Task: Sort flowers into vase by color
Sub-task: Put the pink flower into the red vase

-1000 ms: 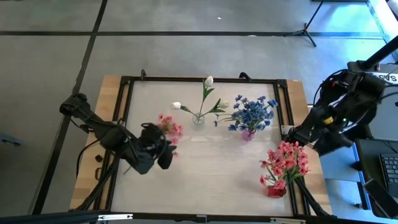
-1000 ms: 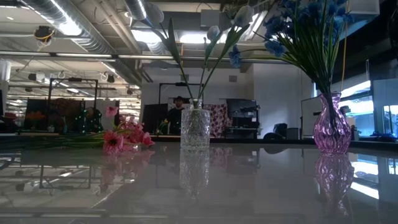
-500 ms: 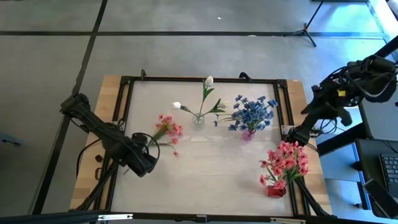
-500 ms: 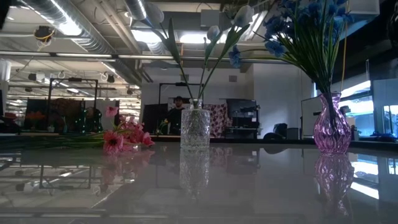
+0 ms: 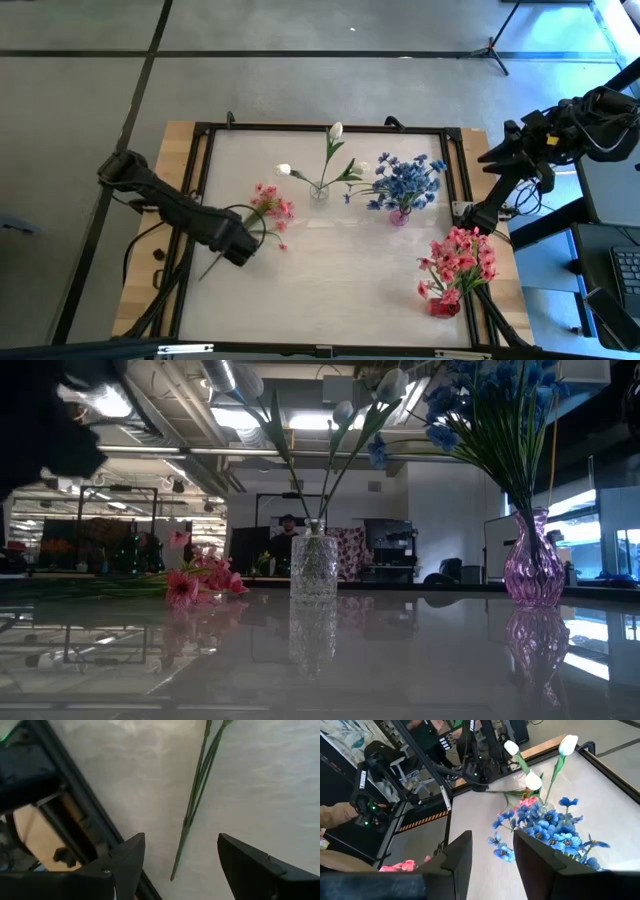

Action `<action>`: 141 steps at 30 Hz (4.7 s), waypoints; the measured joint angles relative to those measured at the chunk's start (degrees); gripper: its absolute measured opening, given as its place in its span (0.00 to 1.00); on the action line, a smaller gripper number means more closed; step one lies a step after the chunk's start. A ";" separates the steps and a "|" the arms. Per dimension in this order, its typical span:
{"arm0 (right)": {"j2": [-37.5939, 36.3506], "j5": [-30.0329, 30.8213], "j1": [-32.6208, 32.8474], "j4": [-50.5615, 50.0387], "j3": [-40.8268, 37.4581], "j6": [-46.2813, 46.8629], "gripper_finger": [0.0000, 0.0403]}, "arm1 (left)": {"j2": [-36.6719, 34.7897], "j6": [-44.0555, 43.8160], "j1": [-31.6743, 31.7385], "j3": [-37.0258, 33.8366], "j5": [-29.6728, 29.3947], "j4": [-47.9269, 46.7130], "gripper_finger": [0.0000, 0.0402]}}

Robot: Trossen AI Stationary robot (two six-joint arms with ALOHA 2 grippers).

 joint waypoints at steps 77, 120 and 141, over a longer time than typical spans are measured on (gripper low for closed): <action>19.17 24.93 -0.48 55.85 -0.04 -48.69 0.69 | -1.52 75.03 -5.55 27.66 -36.80 83.75 0.00; 42.12 -27.29 -35.69 74.26 -0.04 -45.16 0.06 | 7.11 78.92 5.98 27.66 -20.35 98.82 0.14; 26.29 -43.78 -35.58 73.81 0.00 -47.97 0.03 | -12.73 75.86 -6.36 27.66 -33.41 68.95 0.36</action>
